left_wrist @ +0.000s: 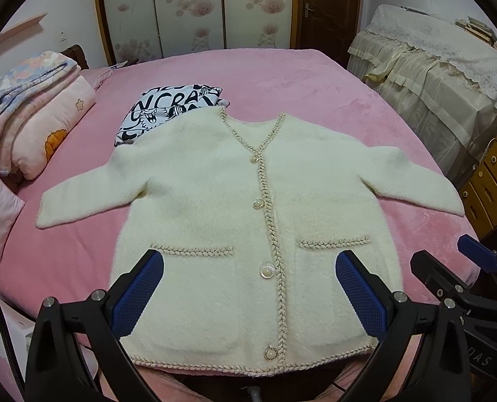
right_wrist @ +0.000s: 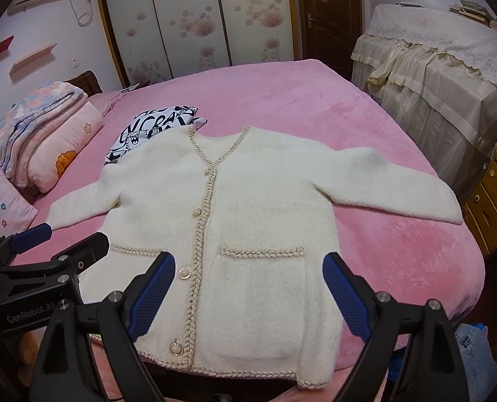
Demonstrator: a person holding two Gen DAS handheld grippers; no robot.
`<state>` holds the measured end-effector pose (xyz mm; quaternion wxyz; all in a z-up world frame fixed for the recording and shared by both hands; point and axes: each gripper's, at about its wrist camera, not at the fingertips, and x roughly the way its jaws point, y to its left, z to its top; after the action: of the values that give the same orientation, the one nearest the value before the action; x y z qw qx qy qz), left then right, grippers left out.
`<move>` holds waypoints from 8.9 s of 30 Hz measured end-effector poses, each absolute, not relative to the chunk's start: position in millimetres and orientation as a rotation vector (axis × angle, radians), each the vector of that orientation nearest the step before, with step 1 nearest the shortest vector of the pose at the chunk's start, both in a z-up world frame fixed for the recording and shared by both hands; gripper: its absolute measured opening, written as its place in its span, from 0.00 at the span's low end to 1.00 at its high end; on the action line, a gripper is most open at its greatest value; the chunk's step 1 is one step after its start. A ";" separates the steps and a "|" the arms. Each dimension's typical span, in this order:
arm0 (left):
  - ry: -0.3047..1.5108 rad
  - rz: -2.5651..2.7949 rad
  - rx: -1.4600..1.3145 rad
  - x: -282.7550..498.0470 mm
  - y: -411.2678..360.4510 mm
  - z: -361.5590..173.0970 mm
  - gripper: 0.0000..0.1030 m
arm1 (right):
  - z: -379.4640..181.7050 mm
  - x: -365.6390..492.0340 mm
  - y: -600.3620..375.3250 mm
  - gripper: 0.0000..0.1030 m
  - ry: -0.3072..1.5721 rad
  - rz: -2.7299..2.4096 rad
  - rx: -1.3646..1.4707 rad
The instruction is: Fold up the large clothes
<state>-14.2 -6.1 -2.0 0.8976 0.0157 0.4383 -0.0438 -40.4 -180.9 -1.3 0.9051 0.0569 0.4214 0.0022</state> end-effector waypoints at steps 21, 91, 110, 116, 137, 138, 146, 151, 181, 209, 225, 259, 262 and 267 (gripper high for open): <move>0.911 -0.066 0.014 -17.3 -5.3 -0.1 0.99 | 3.2 -44.3 -178.0 0.88 0.864 0.027 0.099; 0.769 -0.359 0.331 168.7 -329.5 -84.6 0.99 | -130.7 35.3 -551.6 0.80 0.896 -0.457 0.545; 0.883 -0.369 0.288 183.9 -342.4 -140.9 0.99 | -205.0 60.4 -624.0 0.27 0.864 -0.544 0.882; 0.883 -0.372 0.230 178.3 -313.5 -124.9 0.99 | -170.9 63.7 -607.5 0.12 0.744 -0.437 0.814; 1.049 -0.401 -0.053 190.6 -150.7 -145.2 0.99 | -189.3 169.8 -303.4 0.28 0.997 0.067 0.118; 1.065 -0.436 -0.074 191.5 -152.9 -150.1 0.99 | -191.4 166.2 -300.6 0.38 0.993 0.079 0.111; 1.200 -0.634 -0.290 214.1 -180.9 -189.6 0.82 | -182.2 136.9 -313.2 0.49 0.979 0.157 0.114; 1.247 -0.640 -0.329 226.8 -200.0 -210.7 0.56 | -174.9 124.0 -322.9 0.49 0.966 0.164 0.171; 0.819 -0.249 -0.159 280.8 -70.7 -5.8 0.06 | -203.7 175.3 -329.6 0.20 0.998 0.001 0.212; 1.252 -0.208 -0.251 319.8 6.8 -201.8 0.50 | -155.7 200.7 -349.0 0.50 1.046 0.075 0.279; 1.118 -0.195 -0.136 309.3 2.1 -190.4 0.11 | -189.7 298.6 -343.5 0.18 1.014 -0.045 0.231; 1.128 -0.180 -0.132 261.5 -4.5 -189.3 0.12 | -188.6 193.9 -285.9 0.14 1.061 -0.101 -0.005; 1.123 -0.170 -0.130 253.1 -7.7 -177.7 0.12 | -185.0 190.9 -277.1 0.15 1.068 -0.128 -0.001; 1.084 -0.114 -0.119 234.9 4.5 -153.2 0.38 | -173.0 184.4 -251.2 0.17 1.070 -0.106 0.011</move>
<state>234.9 4.5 -153.2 0.8534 -0.0566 0.5153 -0.0541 184.4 -251.2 -173.0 0.8590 0.0050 0.5095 -0.0504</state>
